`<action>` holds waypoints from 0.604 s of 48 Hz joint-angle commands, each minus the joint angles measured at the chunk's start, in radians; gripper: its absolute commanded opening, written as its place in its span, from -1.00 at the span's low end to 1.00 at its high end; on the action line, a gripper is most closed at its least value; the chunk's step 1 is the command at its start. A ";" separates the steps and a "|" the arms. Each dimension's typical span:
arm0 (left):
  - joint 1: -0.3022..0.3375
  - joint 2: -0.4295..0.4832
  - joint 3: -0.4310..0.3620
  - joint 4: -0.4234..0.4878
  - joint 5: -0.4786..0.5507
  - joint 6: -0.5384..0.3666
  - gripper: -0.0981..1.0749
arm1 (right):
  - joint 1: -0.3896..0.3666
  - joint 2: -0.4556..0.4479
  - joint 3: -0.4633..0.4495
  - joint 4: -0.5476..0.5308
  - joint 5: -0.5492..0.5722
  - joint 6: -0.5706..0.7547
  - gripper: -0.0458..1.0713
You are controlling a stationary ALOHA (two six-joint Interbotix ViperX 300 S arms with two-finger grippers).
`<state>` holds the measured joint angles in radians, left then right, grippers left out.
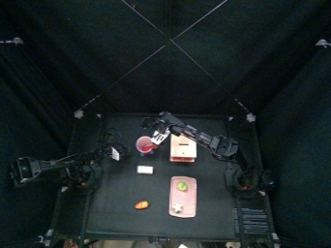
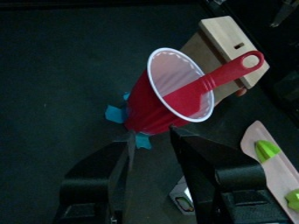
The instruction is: Grab drawer handle
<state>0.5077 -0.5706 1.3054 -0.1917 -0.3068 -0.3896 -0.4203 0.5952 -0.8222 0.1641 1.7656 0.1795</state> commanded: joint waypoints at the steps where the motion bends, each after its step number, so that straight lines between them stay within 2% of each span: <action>1: -0.002 0.002 -0.018 0.000 -0.006 0.003 0.49 | 0.006 -0.051 0.009 0.005 0.006 -0.005 0.49; 6: 0.000 0.002 -0.018 0.005 -0.006 0.005 0.48 | 0.011 -0.081 0.044 0.003 0.006 -0.006 0.49; 14: -0.002 0.002 -0.014 0.011 -0.006 0.003 0.49 | 0.023 -0.153 0.150 -0.009 0.002 -0.003 0.49; 29: -0.002 0.002 -0.014 0.009 -0.006 0.002 0.49 | 0.106 -0.330 0.451 -0.035 -0.152 0.008 0.49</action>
<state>0.5077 -0.5706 1.3054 -0.1856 -0.3068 -0.3896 -0.3421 0.3620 -0.4372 0.1304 1.6598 0.1856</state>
